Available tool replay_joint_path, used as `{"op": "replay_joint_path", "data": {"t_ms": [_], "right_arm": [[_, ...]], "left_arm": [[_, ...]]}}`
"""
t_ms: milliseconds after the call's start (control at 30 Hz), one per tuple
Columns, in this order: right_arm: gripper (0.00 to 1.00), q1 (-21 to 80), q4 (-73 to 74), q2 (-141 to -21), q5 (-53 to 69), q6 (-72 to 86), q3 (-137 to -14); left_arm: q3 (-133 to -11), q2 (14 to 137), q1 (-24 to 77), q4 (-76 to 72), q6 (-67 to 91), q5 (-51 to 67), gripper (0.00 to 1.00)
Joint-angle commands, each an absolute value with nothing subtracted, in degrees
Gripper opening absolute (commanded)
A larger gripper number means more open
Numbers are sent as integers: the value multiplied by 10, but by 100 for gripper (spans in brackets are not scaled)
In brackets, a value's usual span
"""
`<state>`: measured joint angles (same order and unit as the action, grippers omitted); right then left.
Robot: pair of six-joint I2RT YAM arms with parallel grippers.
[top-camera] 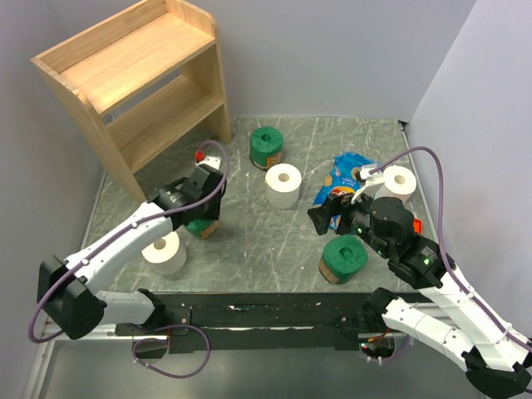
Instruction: Place and organize the paper towels onto the shelf
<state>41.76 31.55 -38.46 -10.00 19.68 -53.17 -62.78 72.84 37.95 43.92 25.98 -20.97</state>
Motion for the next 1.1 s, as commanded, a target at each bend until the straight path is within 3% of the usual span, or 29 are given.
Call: {"op": "replay_joint_path", "data": {"t_ms": [0,533,1067], "right_arm": [[100,418,299,-388,-98,205,-532],[100,419,333,-403,-105,198,-591],[100,419,335,-393,-92,212,-606]], "left_arm": [[-705,701,381,465,224,-241,37],[-1042,762,381,505,73,-358,32],[-1160,777,381,329,-119,-400,32]]}}
